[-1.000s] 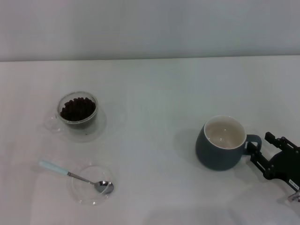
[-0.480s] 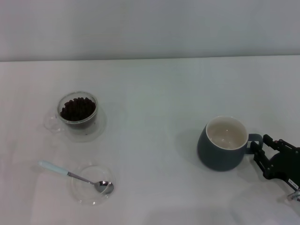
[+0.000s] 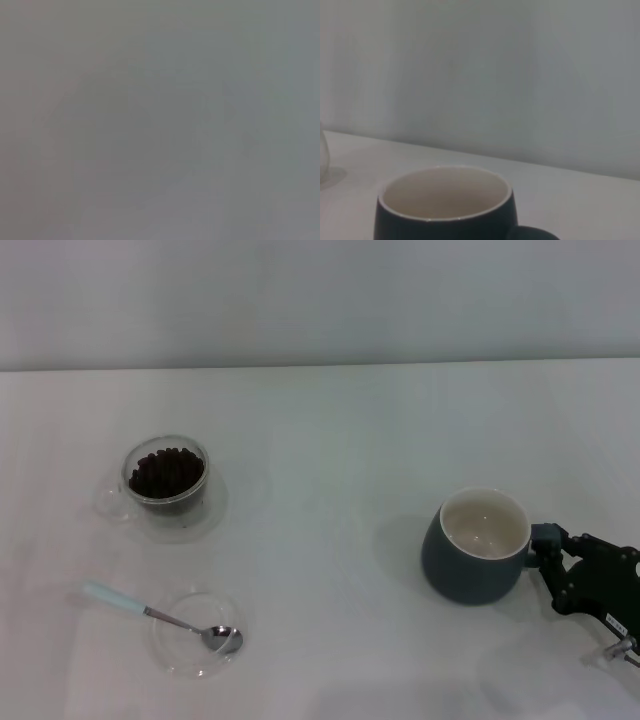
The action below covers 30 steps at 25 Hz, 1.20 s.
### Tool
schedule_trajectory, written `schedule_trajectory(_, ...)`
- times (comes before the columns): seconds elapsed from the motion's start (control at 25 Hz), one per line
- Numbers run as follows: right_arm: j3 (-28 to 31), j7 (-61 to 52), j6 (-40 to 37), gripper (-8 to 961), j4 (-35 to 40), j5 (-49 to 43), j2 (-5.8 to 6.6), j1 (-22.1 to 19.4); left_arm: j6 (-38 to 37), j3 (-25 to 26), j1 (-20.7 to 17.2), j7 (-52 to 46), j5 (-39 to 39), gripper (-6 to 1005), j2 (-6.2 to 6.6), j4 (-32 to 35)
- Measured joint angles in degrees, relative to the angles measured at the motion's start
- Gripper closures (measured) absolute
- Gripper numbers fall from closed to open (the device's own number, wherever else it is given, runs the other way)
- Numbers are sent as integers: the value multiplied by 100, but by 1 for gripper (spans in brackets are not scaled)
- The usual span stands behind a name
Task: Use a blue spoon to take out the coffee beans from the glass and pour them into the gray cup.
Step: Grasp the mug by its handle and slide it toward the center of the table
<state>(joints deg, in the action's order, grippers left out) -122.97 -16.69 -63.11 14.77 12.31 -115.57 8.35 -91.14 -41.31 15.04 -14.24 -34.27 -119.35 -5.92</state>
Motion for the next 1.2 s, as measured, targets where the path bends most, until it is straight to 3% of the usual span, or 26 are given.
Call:
schedule_trajectory(0.04, 5, -5, 2, 770, 9, 0, 0, 0, 0, 0, 0, 0, 0, 107, 0, 0)
schedule_trajectory(0.72, -125, -5, -33, 811, 99, -42, 0, 78, 17, 0, -29, 0, -1, 106, 0, 21)
schedule_trajectory(1.2, -728, -6, 145, 815, 572, -21, -25, 141, 26, 0, -5, 0, -1, 106, 0, 4)
